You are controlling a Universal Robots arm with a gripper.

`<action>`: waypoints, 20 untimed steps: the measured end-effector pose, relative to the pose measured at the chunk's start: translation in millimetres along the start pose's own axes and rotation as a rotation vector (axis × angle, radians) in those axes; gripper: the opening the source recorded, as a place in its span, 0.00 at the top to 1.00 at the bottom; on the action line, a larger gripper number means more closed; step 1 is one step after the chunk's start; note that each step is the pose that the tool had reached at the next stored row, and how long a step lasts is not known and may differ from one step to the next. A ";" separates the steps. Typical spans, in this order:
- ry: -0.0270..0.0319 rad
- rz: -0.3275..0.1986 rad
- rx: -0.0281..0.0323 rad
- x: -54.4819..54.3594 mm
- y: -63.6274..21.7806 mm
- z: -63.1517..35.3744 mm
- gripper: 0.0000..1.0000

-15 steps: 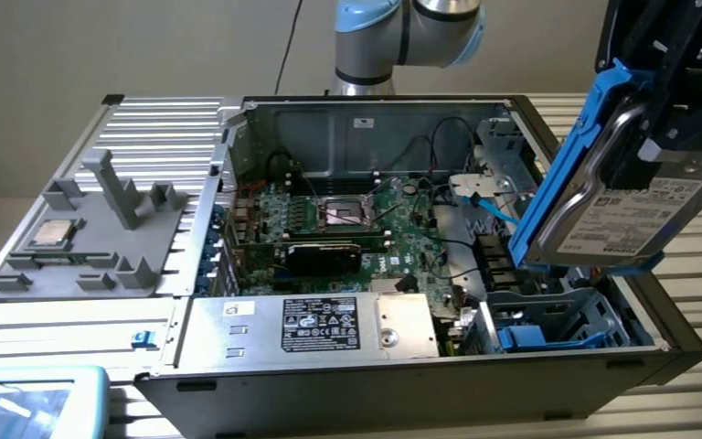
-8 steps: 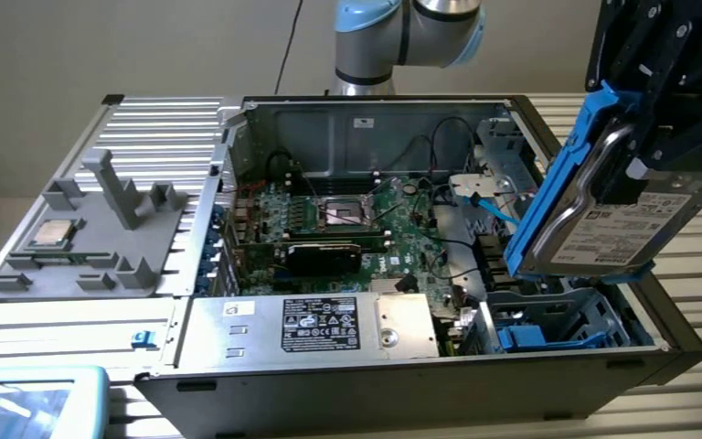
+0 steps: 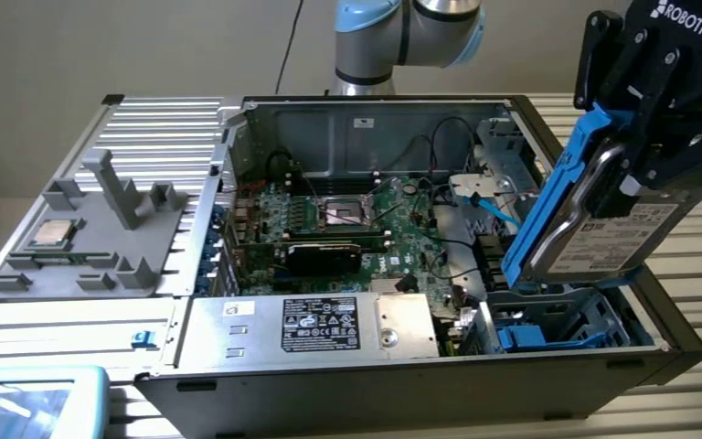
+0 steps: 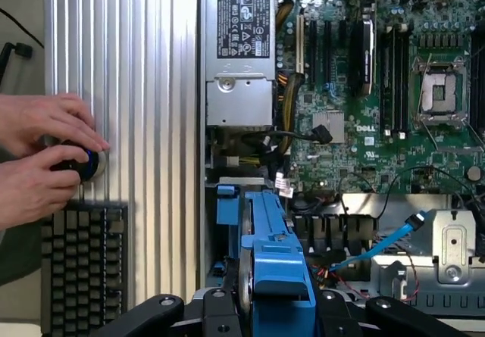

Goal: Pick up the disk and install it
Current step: 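Insert the disk into the insertion slot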

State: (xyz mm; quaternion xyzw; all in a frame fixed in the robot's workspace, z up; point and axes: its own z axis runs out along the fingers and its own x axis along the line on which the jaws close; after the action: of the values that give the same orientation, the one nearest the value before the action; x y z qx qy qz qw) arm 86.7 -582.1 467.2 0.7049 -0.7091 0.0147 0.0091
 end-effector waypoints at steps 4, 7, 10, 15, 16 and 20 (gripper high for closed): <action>-0.0002 -0.006 0.0037 0.2 0.1 6.1 0.63; -0.0010 -0.007 0.0157 0.7 0.9 9.2 0.63; -0.0011 -0.007 0.0169 0.6 1.3 12.7 0.63; -0.0012 -0.007 0.0172 1.0 1.8 21.5 0.63; -0.0013 -0.007 0.0172 1.1 1.9 23.5 0.63; -0.0013 -0.007 0.0173 1.8 2.0 30.4 0.63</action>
State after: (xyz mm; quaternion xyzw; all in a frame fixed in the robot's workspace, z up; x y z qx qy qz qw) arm 84.9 -584.9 436.9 0.7072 -0.7067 0.0204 0.0026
